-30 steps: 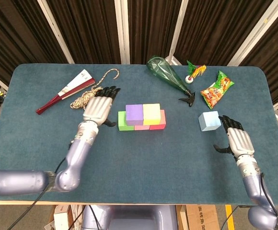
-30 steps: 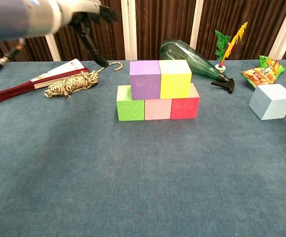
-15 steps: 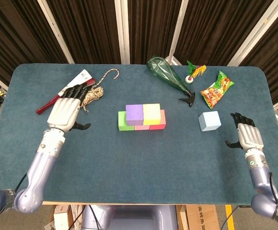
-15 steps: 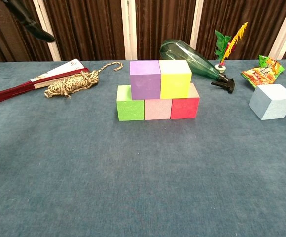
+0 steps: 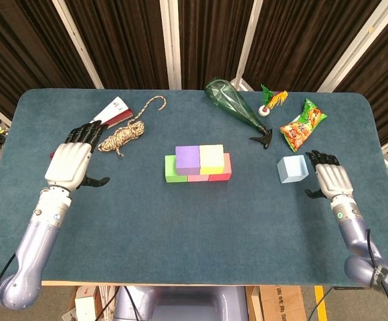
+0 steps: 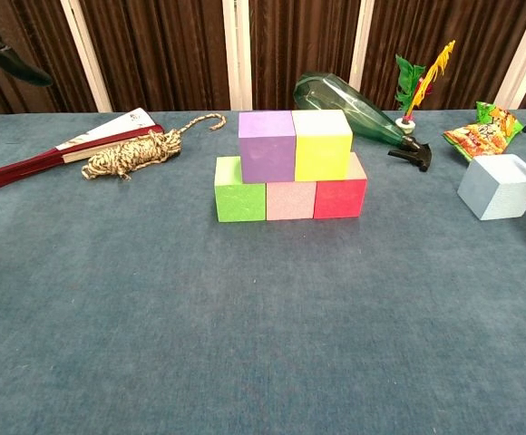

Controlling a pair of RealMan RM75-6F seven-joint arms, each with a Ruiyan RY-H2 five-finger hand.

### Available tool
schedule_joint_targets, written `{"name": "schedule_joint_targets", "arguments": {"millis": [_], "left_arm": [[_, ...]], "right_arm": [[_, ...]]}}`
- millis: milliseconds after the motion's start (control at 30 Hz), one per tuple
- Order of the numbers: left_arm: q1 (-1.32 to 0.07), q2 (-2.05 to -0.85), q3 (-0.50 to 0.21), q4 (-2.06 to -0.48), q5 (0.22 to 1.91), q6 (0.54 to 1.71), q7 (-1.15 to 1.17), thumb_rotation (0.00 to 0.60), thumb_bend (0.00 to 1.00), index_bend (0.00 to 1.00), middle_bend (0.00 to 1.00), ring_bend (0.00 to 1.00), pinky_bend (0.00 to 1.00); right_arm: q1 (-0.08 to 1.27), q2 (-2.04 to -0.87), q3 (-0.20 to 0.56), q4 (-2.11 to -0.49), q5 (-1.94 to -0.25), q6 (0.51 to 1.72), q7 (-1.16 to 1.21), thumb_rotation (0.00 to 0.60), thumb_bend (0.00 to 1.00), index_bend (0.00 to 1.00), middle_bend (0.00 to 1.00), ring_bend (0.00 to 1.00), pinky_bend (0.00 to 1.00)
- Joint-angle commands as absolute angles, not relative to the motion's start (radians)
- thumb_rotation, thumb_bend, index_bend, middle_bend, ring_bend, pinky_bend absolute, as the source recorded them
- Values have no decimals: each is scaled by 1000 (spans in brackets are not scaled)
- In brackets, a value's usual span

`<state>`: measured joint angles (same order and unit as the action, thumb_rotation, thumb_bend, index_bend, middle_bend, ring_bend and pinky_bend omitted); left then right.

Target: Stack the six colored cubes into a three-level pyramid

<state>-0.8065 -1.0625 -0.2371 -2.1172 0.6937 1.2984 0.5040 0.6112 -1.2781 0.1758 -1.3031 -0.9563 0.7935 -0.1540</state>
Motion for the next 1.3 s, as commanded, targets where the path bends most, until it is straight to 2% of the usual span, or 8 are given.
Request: {"name": "schedule_joint_targets", "arguments": {"millis": [33,333,533,600,733,833,1067,1300], "left_arm": [[-795,-1055,-233,-2106,702,1299,497,600,129,0,0,22,71],[-770,-1045,-235,-2065,712,1280,464,600,129,0,0,22,71],[-761,-1048,-235,-2039,708,1265,453,600,129,0,0,23,71],[-756,-1048,-233,-2033,710,1260,449,600,129,0,0,23,71],[-743,-1046,-232,-2027,717,1256,435,600,129,0,0,23,71],[-731,-1043,-231,-2027,722,1257,421,600,129,0,0,22,71],[-687,-1032,-221,-2032,751,1263,372,600,129,0,0,22,71],[-635,-1003,-204,-2046,802,1276,332,600,128,0,0,23,71]], "right_arm": [[649,-1322,173,-1224,-991,748,-145,600,289,0,0,0,0],[705,-1401,165,-1085,-1025,666,-129,600,289,0,1,0,1],[721,-1455,160,-1013,-1033,661,-139,600,289,4,98,76,64],[730,-1478,166,-984,-1035,659,-136,600,290,50,176,140,119],[739,-1527,173,-919,-1047,683,-138,600,322,268,404,381,369],[738,-1542,178,-897,-1049,702,-146,600,341,353,481,466,476],[706,-1508,189,-936,-1042,756,-156,600,353,385,510,497,546],[654,-1394,212,-1119,-1025,837,-167,600,353,385,509,498,546]]}}
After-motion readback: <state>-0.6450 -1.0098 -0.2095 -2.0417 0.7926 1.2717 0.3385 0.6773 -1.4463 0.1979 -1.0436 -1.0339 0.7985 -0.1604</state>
